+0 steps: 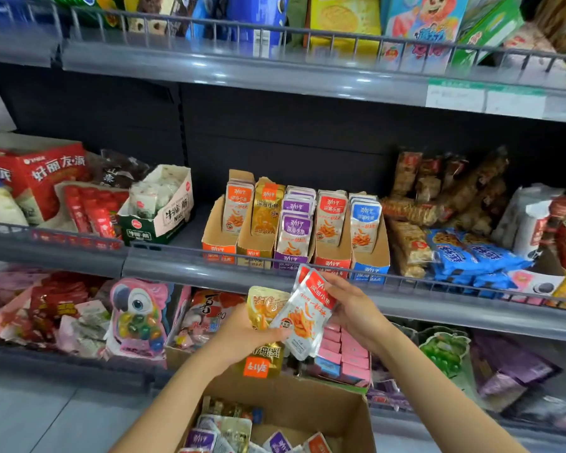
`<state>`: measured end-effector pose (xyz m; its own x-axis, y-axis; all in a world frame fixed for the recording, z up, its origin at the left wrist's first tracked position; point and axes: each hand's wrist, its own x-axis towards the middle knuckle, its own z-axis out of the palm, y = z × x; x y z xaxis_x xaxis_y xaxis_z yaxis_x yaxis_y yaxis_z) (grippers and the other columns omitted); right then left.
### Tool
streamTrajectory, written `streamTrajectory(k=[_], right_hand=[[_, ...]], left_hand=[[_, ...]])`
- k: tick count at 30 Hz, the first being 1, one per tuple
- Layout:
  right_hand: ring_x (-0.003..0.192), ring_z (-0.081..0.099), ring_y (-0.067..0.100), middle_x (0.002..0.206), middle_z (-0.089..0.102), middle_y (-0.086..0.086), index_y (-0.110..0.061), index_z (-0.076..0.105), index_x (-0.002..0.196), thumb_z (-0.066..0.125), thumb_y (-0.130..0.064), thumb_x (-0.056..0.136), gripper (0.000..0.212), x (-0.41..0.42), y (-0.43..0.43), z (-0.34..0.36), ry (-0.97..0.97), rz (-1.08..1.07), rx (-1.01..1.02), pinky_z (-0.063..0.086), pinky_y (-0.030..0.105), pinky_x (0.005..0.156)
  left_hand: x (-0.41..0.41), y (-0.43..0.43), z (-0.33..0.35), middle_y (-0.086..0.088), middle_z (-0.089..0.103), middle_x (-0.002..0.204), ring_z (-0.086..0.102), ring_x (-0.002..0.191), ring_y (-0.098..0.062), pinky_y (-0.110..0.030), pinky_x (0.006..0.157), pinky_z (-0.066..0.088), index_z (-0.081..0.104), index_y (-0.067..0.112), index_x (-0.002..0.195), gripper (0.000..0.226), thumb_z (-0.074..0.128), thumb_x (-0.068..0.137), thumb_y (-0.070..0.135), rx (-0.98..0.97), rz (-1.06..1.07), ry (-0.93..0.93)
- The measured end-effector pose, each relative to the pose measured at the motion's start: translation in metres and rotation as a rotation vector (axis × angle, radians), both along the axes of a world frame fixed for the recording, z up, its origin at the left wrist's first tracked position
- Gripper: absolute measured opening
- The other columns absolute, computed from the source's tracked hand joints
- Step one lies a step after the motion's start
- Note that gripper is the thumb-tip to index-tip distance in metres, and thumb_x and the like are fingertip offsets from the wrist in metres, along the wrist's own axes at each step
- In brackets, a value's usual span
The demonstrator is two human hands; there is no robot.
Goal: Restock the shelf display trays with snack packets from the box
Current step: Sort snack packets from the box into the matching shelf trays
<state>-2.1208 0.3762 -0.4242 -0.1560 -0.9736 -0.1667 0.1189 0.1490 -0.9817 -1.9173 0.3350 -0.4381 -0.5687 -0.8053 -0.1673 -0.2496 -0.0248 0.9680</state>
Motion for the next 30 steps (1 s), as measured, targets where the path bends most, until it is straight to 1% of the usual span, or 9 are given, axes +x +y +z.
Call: streamTrajectory(k=[4, 6, 9, 13, 18, 20, 24, 27, 30], right_hand=[[0.090, 0.067, 0.012, 0.108, 0.063, 0.003, -0.027, 0.053, 0.119, 0.053, -0.024, 0.095, 0.024, -0.023, -0.005, 0.025, 0.288, 0.043, -0.051, 0.056, 0.024, 0.071], [0.096, 0.067, 0.012, 0.113, 0.063, 0.003, -0.029, 0.048, 0.124, 0.068, -0.015, 0.084, 0.046, -0.035, -0.010, 0.038, 0.361, 0.113, -0.088, 0.057, 0.026, 0.075], [0.104, 0.065, 0.018, 0.116, 0.064, 0.005, -0.029, 0.046, 0.130, 0.077, -0.006, 0.074, 0.068, -0.053, -0.020, 0.052, 0.352, 0.134, -0.083, 0.057, 0.034, 0.083], [0.102, 0.067, 0.020, 0.113, 0.067, 0.007, -0.025, 0.051, 0.126, 0.077, -0.005, 0.072, 0.063, -0.076, -0.032, 0.061, 0.298, 0.080, -0.102, 0.056, 0.040, 0.086], [0.098, 0.069, 0.018, 0.109, 0.068, 0.005, -0.026, 0.051, 0.125, 0.074, -0.005, 0.076, 0.058, -0.099, -0.049, 0.076, 0.350, 0.066, -0.130, 0.058, 0.034, 0.080], [0.098, 0.068, 0.018, 0.109, 0.068, 0.004, -0.023, 0.052, 0.126, 0.074, -0.006, 0.076, 0.058, -0.107, -0.061, 0.085, 0.411, 0.024, -0.188, 0.058, 0.033, 0.081], [0.094, 0.064, 0.010, 0.108, 0.064, -0.001, -0.017, 0.051, 0.125, 0.073, 0.000, 0.077, 0.056, -0.130, -0.095, 0.105, 0.477, -0.139, -0.330, 0.056, 0.018, 0.069], [0.099, 0.058, 0.012, 0.111, 0.058, 0.000, -0.012, 0.046, 0.128, 0.074, 0.000, 0.076, 0.060, -0.139, -0.128, 0.108, 0.641, -0.176, -0.367, 0.053, 0.016, 0.074], [0.112, 0.055, 0.018, 0.122, 0.056, 0.008, -0.006, 0.047, 0.130, 0.074, 0.000, 0.075, 0.062, -0.139, -0.155, 0.098, 0.831, -0.105, -0.394, 0.047, 0.024, 0.090]], left_hand=[[-0.015, -0.014, 0.017, 0.013, 0.071, 0.091, 0.066, 0.082, 0.005, -0.013, 0.067, 0.051, 0.063, 0.027, 0.094, 0.026, 0.077, 0.076, 0.014, -0.023, -0.007, -0.007], [-0.026, -0.022, 0.026, 0.013, 0.070, 0.091, 0.064, 0.072, 0.011, -0.007, 0.059, 0.048, 0.062, 0.028, 0.090, 0.025, 0.076, 0.077, 0.012, -0.024, -0.023, 0.009], [-0.043, -0.034, 0.041, 0.015, 0.066, 0.089, 0.060, 0.066, 0.014, -0.005, 0.054, 0.045, 0.057, 0.030, 0.089, 0.028, 0.074, 0.078, 0.009, -0.028, -0.051, 0.033], [-0.064, -0.051, 0.053, 0.012, 0.068, 0.095, 0.061, 0.082, 0.006, -0.010, 0.063, 0.047, 0.058, 0.030, 0.093, 0.033, 0.078, 0.075, 0.011, -0.058, -0.044, 0.024], [-0.090, -0.072, 0.064, 0.013, 0.067, 0.097, 0.061, 0.087, 0.003, -0.006, 0.057, 0.045, 0.059, 0.030, 0.095, 0.032, 0.078, 0.076, 0.012, -0.058, -0.050, 0.016], [-0.095, -0.082, 0.070, 0.014, 0.066, 0.098, 0.060, 0.087, 0.000, -0.012, 0.065, 0.046, 0.058, 0.032, 0.095, 0.030, 0.078, 0.075, 0.022, -0.046, -0.006, 0.023], [-0.092, -0.114, 0.081, 0.003, 0.068, 0.107, 0.062, 0.103, -0.018, -0.042, 0.096, 0.047, 0.059, 0.026, 0.107, 0.038, 0.074, 0.074, 0.039, 0.010, 0.153, 0.046], [-0.086, -0.134, 0.085, -0.003, 0.069, 0.104, 0.066, 0.096, -0.022, -0.044, 0.090, 0.051, 0.056, 0.022, 0.108, 0.033, 0.071, 0.080, 0.030, 0.078, 0.209, 0.113], [-0.084, -0.147, 0.085, -0.006, 0.069, 0.109, 0.067, 0.099, -0.025, -0.047, 0.094, 0.049, 0.056, 0.018, 0.119, 0.041, 0.070, 0.082, 0.025, 0.107, 0.218, 0.137]])
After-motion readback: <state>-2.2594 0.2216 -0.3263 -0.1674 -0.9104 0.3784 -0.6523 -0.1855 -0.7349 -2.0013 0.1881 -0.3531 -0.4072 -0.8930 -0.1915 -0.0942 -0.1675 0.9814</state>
